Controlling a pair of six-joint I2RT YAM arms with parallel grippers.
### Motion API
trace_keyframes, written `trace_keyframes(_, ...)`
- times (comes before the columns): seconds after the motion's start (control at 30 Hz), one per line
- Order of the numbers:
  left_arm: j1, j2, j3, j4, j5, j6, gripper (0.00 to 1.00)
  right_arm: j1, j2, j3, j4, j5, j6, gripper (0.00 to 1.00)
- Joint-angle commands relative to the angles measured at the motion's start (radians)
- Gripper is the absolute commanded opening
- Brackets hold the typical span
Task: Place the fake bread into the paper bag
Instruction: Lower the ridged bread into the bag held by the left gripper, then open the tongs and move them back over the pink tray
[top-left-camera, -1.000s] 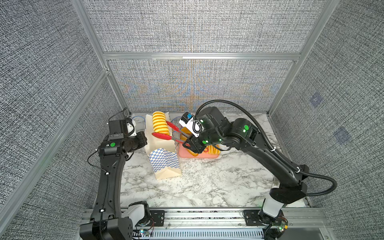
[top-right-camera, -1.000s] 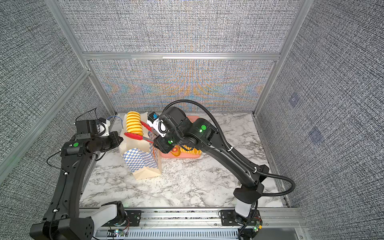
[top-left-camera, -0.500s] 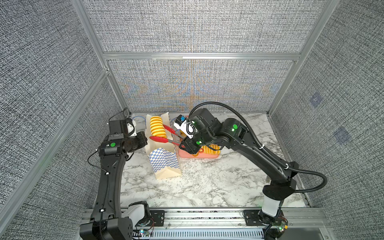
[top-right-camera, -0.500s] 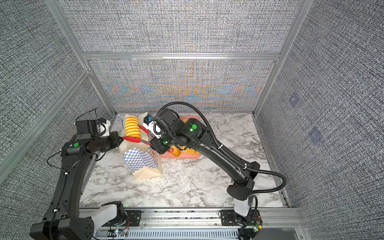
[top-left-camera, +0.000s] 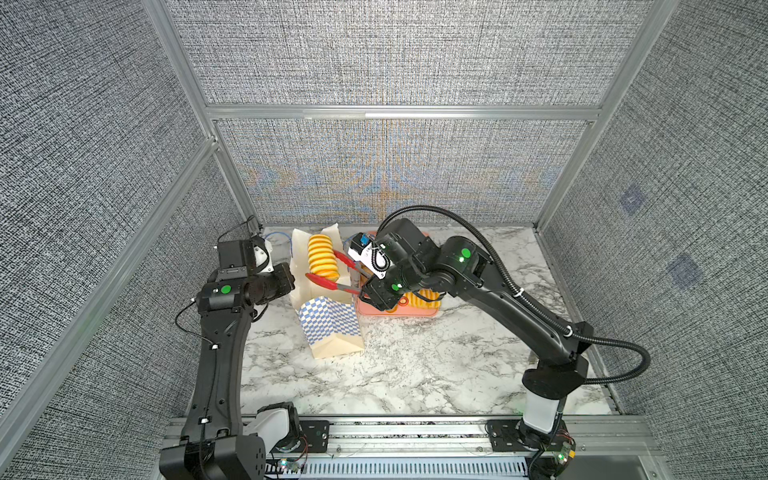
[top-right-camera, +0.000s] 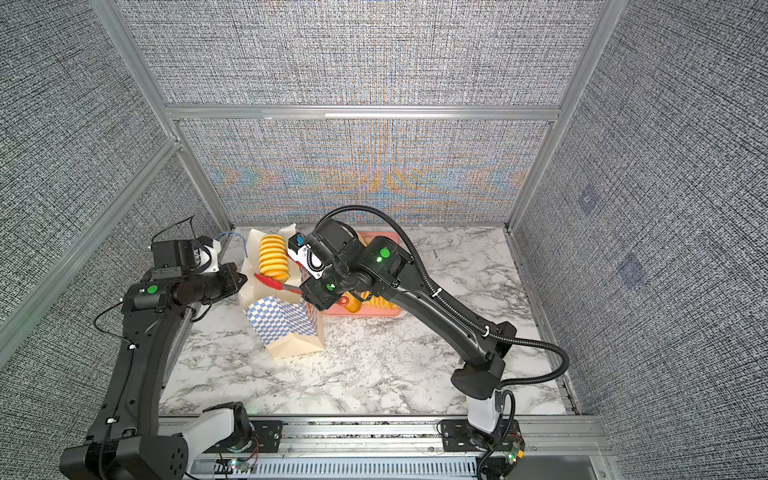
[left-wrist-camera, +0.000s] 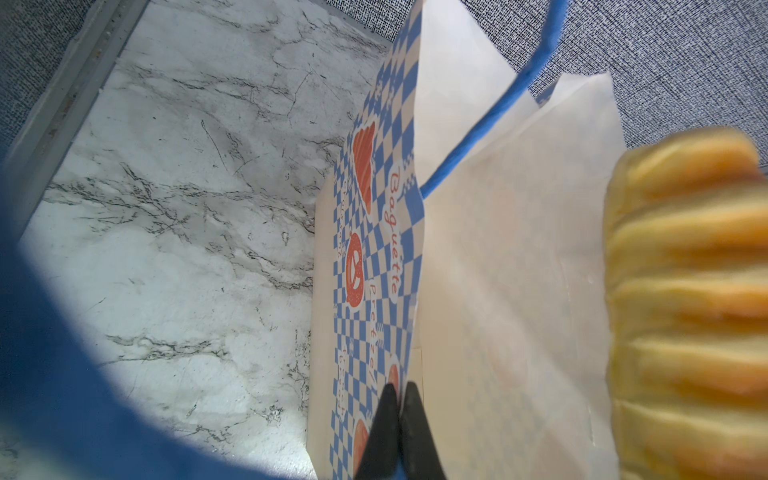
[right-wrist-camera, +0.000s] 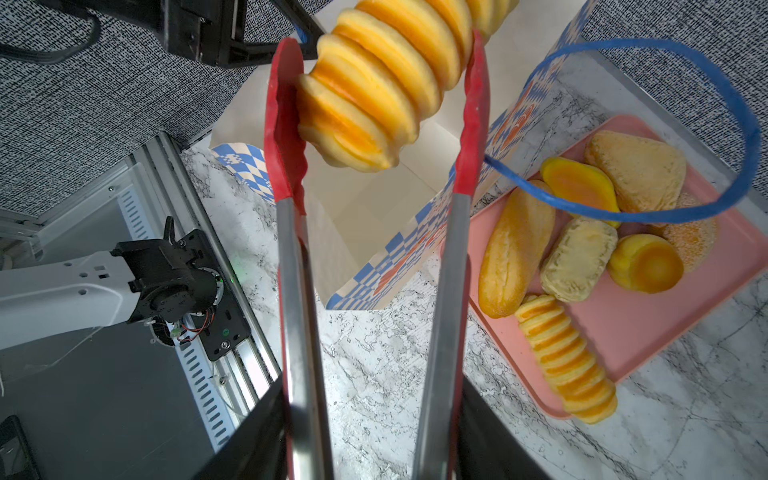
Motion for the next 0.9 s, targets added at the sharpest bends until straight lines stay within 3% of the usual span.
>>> trace_keyframes(0.0,0.000,0.001,0.008,0.017,0.010,0.008,0.00,0.001,-0.012,-0.005,0.034,0.009,-0.006,0.60)
trace_keyframes(0.67,0.000,0.002,0.010,0.014,0.005,0.010,0.00,0.001,-0.042,-0.017,0.062,0.005,-0.001,0.63)
trace_keyframes(0.87,0.000,0.004,0.012,0.017,-0.002,0.008,0.02,-0.001,-0.104,-0.062,0.101,0.055,0.012,0.63)
